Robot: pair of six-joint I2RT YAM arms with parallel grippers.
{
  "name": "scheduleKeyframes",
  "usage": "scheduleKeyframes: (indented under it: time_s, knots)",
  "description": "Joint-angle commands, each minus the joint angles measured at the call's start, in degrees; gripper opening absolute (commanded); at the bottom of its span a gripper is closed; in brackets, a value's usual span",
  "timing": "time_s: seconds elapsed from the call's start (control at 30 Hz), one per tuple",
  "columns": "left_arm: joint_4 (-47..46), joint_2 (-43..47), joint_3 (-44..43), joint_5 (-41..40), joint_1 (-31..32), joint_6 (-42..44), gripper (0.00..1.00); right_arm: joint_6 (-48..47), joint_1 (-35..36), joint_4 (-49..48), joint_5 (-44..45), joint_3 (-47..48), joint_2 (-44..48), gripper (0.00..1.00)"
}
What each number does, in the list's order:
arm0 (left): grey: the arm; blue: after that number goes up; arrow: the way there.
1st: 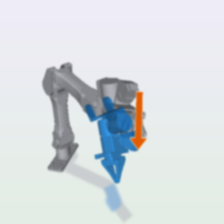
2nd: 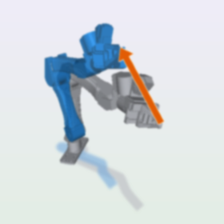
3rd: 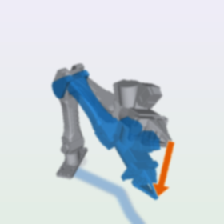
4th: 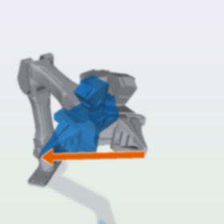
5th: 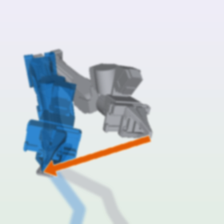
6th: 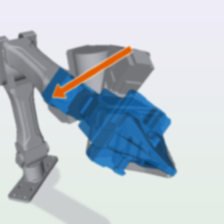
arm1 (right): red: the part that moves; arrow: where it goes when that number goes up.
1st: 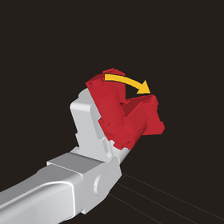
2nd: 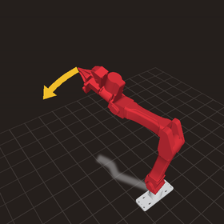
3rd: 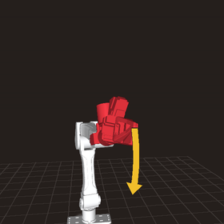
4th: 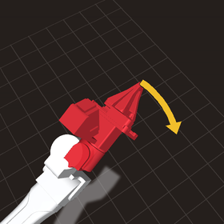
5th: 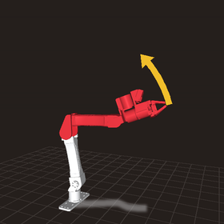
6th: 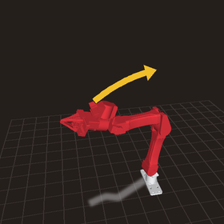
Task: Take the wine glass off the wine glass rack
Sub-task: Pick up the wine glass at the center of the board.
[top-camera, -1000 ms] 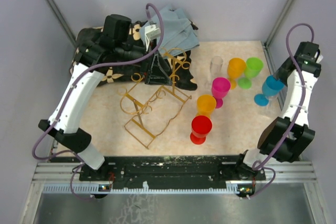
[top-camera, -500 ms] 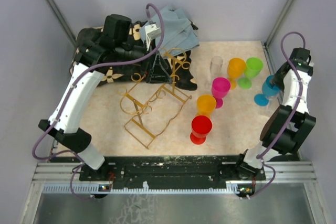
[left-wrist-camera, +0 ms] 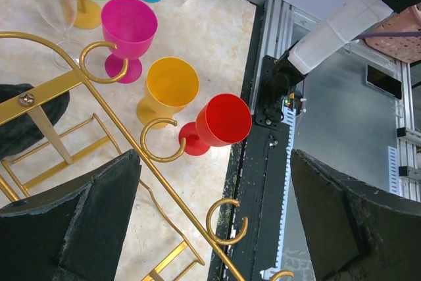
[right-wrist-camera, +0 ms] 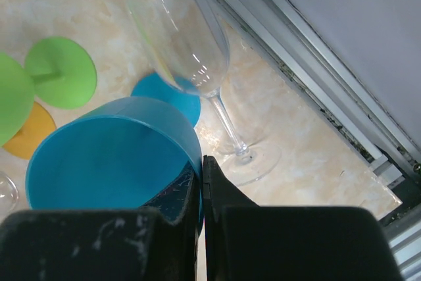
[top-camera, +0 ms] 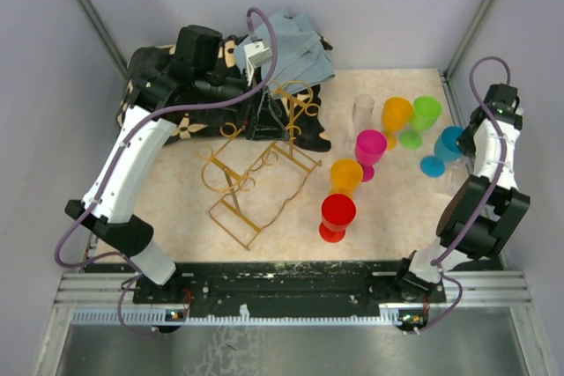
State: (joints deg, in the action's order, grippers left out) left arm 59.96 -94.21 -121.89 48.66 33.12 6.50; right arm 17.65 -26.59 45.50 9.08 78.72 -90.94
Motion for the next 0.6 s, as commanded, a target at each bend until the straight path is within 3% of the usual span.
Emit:
scheduleKeyframes:
  time_s: [0.0,0.57]
  knots:
    - [-1.03,0.61,0.67,0.62,-0.16,1.21,0.99,0.15,-0.31,1.3,-0.61,0.85,4.75,0.0]
    - [-3.11,0.85,0.5,2.87,-1.02,1.25,0.99,0.26,-0.31,14.5,-8.25,8.63,15.45,0.0]
